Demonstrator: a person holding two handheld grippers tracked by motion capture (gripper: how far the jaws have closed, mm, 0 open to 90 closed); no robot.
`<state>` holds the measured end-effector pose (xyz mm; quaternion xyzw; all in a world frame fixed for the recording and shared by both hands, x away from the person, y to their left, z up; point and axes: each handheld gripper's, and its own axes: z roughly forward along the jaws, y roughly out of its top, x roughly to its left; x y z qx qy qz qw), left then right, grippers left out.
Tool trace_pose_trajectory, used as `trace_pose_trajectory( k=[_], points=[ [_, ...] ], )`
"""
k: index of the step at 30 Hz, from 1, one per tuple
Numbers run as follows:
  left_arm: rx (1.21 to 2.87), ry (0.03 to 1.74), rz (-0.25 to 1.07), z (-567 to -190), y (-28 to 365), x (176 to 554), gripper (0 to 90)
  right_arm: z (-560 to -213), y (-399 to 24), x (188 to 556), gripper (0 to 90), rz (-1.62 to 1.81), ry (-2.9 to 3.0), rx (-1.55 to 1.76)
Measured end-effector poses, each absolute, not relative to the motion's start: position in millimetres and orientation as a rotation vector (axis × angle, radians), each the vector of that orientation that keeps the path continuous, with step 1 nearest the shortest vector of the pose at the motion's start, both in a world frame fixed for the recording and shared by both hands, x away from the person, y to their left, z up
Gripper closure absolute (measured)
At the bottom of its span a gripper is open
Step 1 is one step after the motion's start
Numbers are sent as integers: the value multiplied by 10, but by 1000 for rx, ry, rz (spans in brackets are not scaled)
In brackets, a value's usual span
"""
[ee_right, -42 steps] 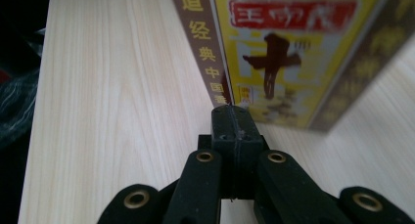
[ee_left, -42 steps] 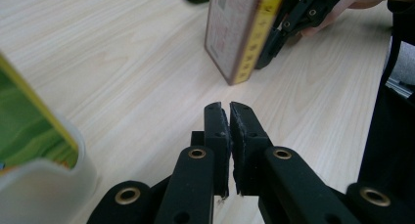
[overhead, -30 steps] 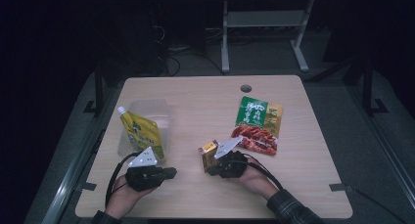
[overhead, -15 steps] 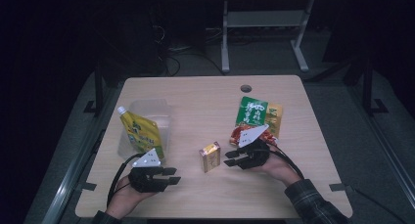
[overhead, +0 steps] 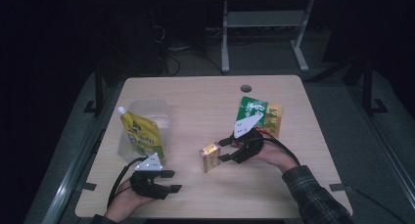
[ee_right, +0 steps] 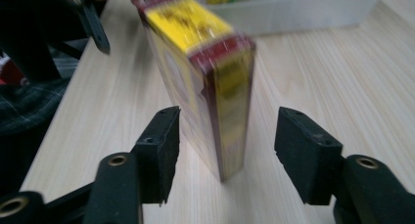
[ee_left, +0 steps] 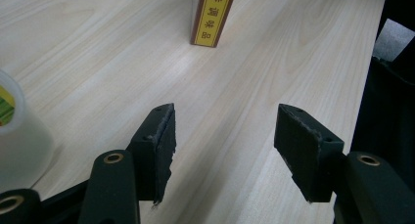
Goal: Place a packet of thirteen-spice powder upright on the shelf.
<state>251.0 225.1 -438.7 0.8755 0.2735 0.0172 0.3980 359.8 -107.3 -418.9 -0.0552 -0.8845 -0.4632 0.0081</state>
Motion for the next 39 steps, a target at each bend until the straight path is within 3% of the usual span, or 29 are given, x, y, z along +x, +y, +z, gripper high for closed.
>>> trace_pose_trajectory(
  k=[4,9,13,14,22,39],
  points=[
    [2219,686,42,-4392,2245,2505,402,-4166,-974,3620,368,-1461,-2734,-124],
    [2223,680,38,-4392,2241,2507,403,-4158,-853,3630,383,-1458,-2725,-92],
    [2228,669,34,-4396,2233,2510,405,-4161,-763,3609,465,-1449,-2730,-70],
    [2232,666,29,-4399,2231,2514,406,-4157,-756,3605,545,-1444,-2731,-78],
    [2229,664,22,-4401,2214,2513,410,-4144,-792,3577,657,-1460,-2723,-75],
    [2217,645,16,-4413,2167,2503,324,-4010,-732,3612,668,-1517,-2742,-136]
  ],
)
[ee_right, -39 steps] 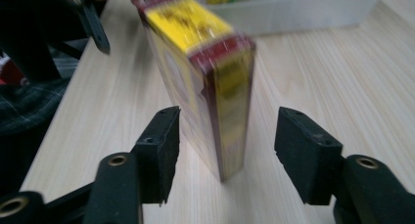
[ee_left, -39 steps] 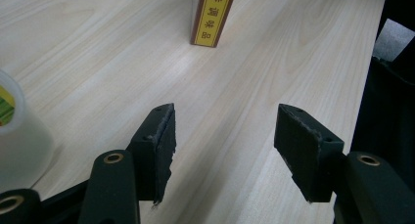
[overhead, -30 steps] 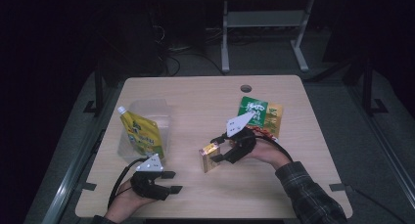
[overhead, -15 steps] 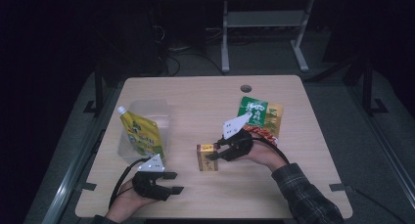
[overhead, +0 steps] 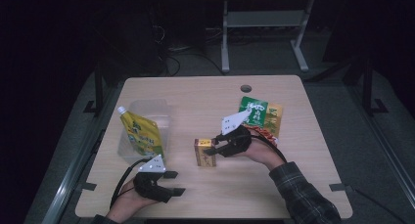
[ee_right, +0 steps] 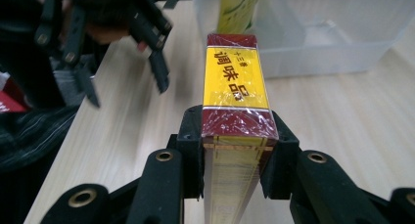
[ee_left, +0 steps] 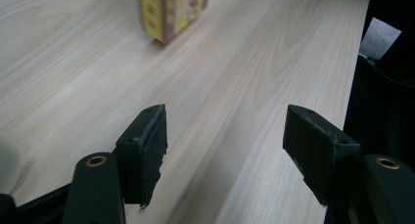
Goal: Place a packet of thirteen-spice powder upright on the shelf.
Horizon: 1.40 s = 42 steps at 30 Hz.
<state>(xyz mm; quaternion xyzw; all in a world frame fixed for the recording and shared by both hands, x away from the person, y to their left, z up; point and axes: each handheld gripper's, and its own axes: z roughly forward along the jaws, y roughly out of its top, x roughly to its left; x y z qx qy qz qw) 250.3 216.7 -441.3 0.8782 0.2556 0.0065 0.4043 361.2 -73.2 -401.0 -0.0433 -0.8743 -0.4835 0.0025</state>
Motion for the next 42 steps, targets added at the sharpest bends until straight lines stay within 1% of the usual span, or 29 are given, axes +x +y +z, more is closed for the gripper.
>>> trace_pose_trajectory(
  k=[4,9,16,17,18,19,20,23,30,42],
  points=[
    [2225,639,19,-4417,2149,2501,316,-3928,-656,3667,668,-1535,-2748,-150],
    [2221,629,21,-4416,2144,2505,309,-3746,-419,3841,668,-1581,-2765,-113],
    [2207,635,15,-4405,2154,2503,306,-3618,-156,4006,667,-1606,-2762,-83],
    [2212,635,13,-4400,2157,2504,305,-3578,-43,4071,667,-1612,-2768,-71],
    [2212,635,13,-4400,2157,2504,306,-3578,-43,4071,667,-1612,-2768,-71],
    [2199,639,9,-4404,2151,2501,305,-3540,56,4132,668,-1619,-2770,-58],
    [2199,639,9,-4404,2151,2501,305,-3540,56,4132,668,-1619,-2770,-58],
    [2204,635,12,-4398,2156,2504,305,-3480,228,4233,667,-1645,-2766,-33],
    [2200,634,9,-4397,2153,2500,305,-3475,509,4381,668,-1646,-2759,-9],
    [2195,635,4,-4395,2147,2501,305,-3569,852,4491,667,-1644,-2727,-10]
  ],
)
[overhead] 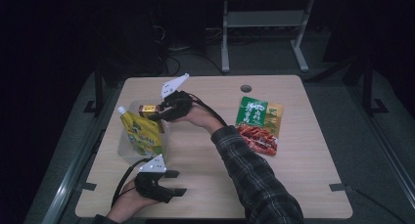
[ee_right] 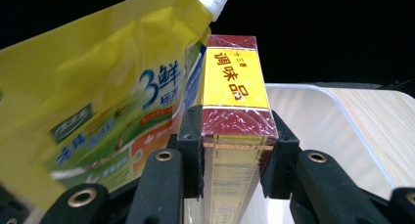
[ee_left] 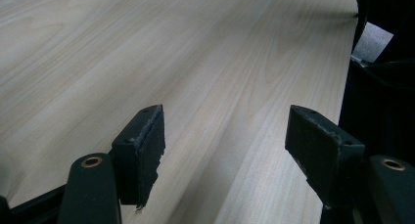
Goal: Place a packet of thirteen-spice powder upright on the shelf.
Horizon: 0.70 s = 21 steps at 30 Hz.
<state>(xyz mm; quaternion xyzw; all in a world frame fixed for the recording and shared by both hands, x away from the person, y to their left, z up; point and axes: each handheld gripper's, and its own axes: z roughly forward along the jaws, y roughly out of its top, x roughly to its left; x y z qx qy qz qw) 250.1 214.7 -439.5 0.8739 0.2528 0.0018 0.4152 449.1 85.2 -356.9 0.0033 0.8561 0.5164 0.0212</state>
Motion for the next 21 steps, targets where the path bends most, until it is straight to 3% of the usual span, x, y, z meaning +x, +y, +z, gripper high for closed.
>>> trace_pose_trajectory(
  k=[16,19,20,21],
  points=[
    [2198,621,2,-4390,2133,2499,305,-3785,1159,4491,661,1531,2728,-27],
    [2200,615,4,-4389,2135,2501,305,-3822,1182,4492,634,1521,2728,-25],
    [2201,615,3,-4389,2135,2501,305,-3839,1185,4493,568,1532,2730,5],
    [2201,615,3,-4389,2136,2501,305,-3839,1180,4496,561,1531,2729,7]
  ],
)
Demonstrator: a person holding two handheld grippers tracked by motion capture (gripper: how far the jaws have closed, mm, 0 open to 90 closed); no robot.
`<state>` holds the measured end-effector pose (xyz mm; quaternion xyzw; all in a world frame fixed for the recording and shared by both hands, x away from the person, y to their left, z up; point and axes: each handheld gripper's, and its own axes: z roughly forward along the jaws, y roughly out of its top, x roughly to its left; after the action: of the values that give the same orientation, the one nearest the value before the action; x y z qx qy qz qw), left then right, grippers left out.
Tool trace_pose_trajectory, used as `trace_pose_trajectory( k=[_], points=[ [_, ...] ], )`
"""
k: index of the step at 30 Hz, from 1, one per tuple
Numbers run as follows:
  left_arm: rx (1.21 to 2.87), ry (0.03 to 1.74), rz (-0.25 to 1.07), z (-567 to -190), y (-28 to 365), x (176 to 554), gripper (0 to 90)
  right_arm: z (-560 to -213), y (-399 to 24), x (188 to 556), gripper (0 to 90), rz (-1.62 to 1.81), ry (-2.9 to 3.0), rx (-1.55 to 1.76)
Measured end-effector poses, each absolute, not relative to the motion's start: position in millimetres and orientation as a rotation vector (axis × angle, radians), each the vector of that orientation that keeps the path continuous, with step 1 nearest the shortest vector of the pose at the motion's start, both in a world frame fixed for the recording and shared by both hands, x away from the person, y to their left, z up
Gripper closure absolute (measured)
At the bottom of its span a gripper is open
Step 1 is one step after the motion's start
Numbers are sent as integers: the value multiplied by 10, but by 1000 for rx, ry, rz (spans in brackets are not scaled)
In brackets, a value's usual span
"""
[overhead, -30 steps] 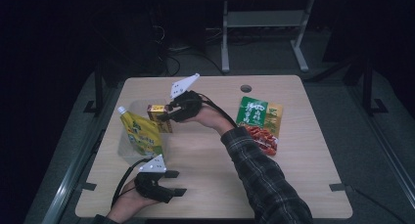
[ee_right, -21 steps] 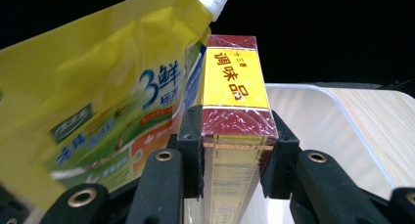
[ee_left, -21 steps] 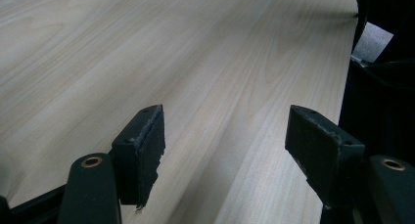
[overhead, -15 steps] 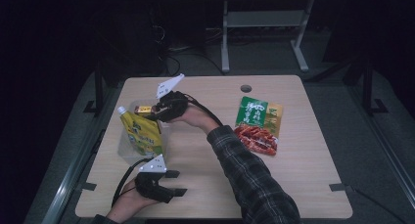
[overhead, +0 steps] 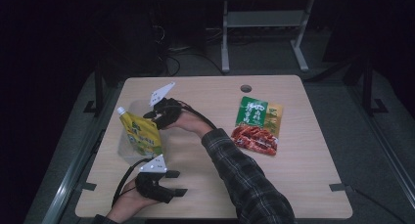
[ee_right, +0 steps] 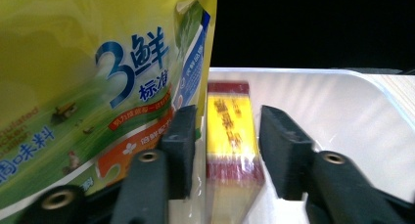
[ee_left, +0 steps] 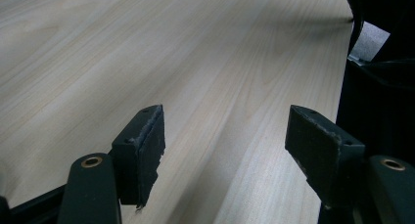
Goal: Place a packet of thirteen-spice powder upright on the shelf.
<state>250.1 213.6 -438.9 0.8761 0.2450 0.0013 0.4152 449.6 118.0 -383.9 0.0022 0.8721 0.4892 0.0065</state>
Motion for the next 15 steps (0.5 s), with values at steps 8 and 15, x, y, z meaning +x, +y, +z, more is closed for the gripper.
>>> trace_pose_trajectory(
  k=[8,15],
  points=[
    [2206,618,-3,-4407,2121,2501,305,-3779,878,4457,415,1536,2715,99],
    [2216,606,-3,-4422,2072,2508,305,-3840,408,4377,386,1491,2724,209]
  ],
)
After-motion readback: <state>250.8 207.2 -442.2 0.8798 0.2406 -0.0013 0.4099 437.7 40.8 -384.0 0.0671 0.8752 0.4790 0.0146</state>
